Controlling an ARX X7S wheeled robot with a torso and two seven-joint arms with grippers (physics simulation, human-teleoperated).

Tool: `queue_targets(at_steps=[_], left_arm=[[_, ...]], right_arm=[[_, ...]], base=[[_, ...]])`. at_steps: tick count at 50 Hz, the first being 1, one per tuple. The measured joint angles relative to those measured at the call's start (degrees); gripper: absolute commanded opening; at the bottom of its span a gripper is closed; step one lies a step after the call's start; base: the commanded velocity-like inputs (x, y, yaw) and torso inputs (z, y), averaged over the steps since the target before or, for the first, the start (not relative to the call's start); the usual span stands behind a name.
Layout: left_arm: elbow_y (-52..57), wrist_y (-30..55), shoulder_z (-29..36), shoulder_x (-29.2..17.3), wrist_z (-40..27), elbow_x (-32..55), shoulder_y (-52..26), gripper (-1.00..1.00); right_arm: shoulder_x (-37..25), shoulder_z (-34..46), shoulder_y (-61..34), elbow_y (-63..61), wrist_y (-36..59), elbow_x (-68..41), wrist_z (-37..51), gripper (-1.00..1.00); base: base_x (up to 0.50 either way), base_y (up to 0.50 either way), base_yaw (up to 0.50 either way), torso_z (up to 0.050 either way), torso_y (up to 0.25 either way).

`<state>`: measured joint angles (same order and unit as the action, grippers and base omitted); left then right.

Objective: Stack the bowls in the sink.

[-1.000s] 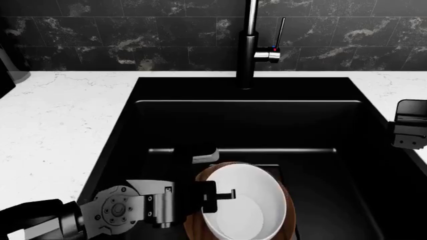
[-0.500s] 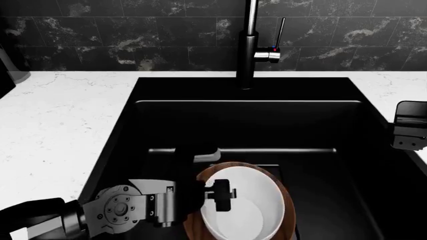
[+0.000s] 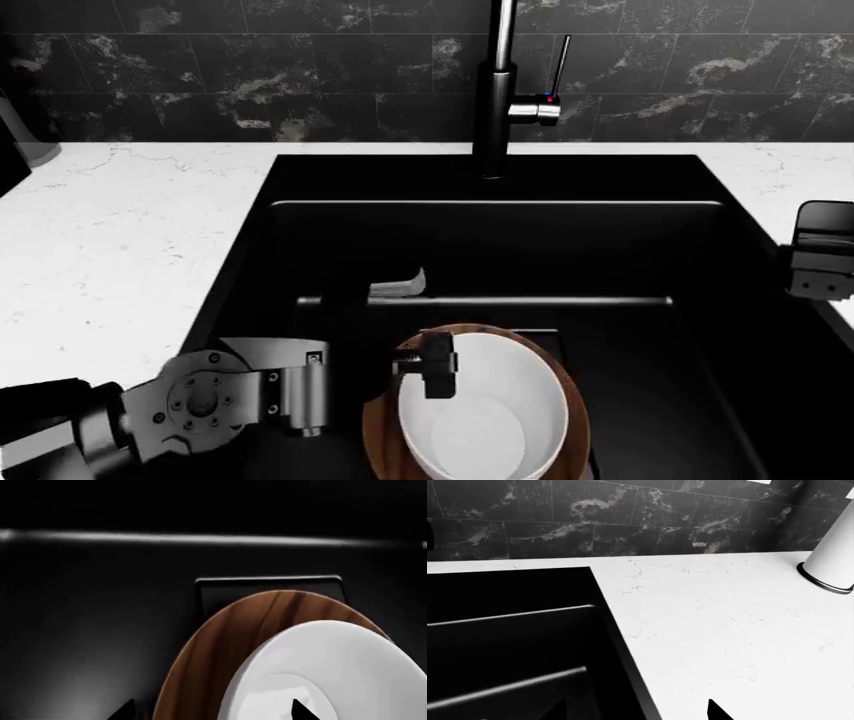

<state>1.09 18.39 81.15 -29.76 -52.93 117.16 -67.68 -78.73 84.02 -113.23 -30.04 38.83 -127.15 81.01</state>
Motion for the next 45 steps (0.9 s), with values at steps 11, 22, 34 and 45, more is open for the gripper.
queue_targets(at_steps=[11,22,34,45], left_arm=[[5.67,0.71,-1.99,-2.92,-4.08,1.8,-3.51,1.0],[11.36,1.85,-4.14,-5.21,-8.34,4.42,-7.86,1.0],[16.47,3.06,-7.2,-8.05,-12.43,8.07,-13.55,1.0],[20.41,4.38,-10.93,-11.01,-16.08,12.63,-20.46,1.0]], right_arm=[[0.35,-0.6,-0.41,0.09,0.35,-0.65,0.5,1.0],[0.76,-1.35,-1.2,0.19,0.97,-1.66,1.28,1.0],[1.27,-2.19,-2.17,0.45,1.86,-2.64,2.01,1.0],[0.48,-3.62,-4.2,-0.11,3.64,-4.69,3.4,1.0]], base=[[0.0,0.0,0.0,0.0,0.0],[0.0,0.0,0.0,0.0,0.0],[0.0,0.0,0.0,0.0,0.0],[0.0,0.0,0.0,0.0,0.0]])
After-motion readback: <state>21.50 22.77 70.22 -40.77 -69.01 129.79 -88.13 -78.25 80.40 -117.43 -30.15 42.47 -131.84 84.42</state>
